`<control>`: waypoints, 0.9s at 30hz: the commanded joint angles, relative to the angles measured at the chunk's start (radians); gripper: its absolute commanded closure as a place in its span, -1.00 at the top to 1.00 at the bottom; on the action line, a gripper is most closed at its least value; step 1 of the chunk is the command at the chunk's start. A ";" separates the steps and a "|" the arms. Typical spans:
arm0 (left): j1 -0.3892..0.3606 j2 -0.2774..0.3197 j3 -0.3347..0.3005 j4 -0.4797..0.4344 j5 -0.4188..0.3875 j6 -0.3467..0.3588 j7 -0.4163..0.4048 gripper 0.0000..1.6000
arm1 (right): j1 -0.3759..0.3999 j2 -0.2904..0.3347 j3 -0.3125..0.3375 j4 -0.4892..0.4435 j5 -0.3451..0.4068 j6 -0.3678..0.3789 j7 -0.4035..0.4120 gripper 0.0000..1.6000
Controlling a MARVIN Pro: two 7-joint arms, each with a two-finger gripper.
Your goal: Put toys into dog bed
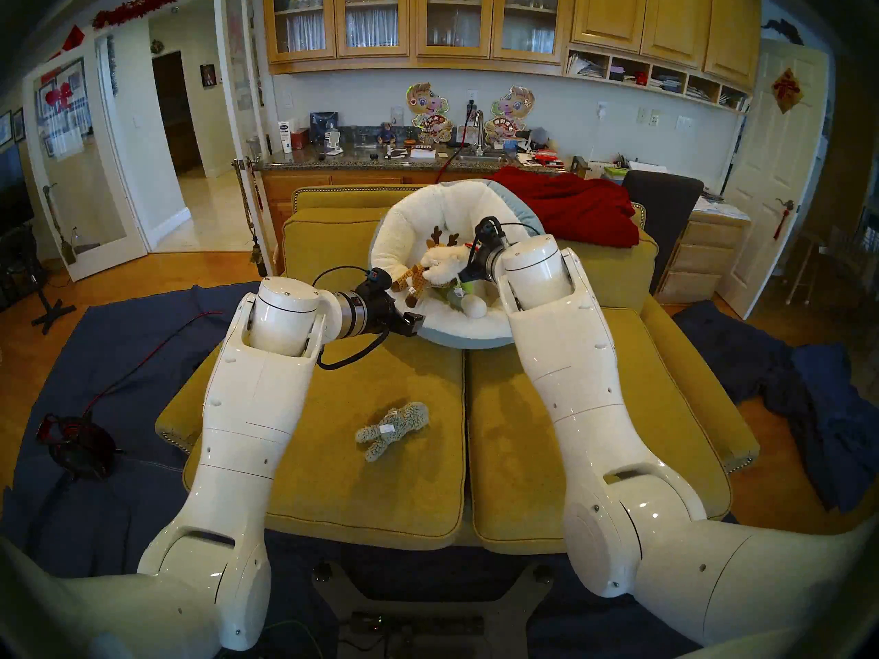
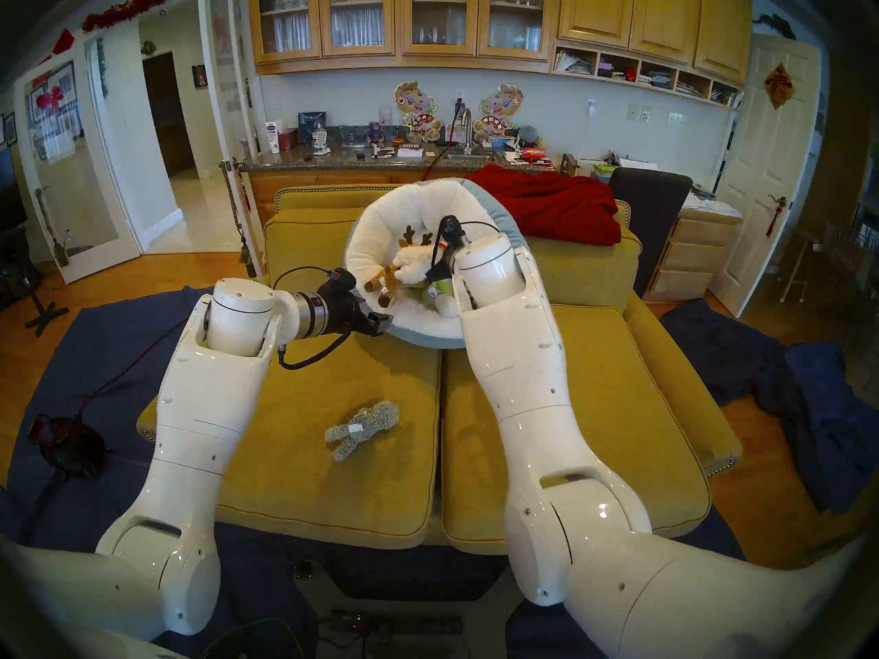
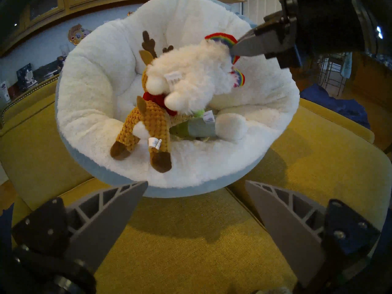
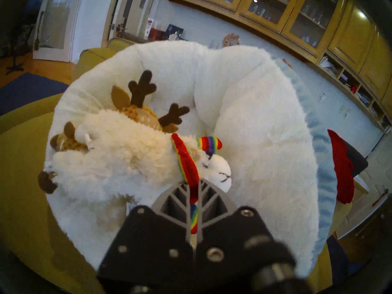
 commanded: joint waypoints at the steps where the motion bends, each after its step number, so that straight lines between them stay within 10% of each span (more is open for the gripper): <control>1: -0.023 -0.008 -0.009 -0.044 -0.007 -0.009 0.006 1.00 | 0.108 -0.066 0.007 0.046 -0.005 -0.037 -0.057 -1.00; 27: -0.007 -0.016 -0.012 -0.062 -0.011 -0.009 0.034 1.00 | 0.249 -0.110 0.039 0.336 -0.044 -0.157 -0.240 -1.00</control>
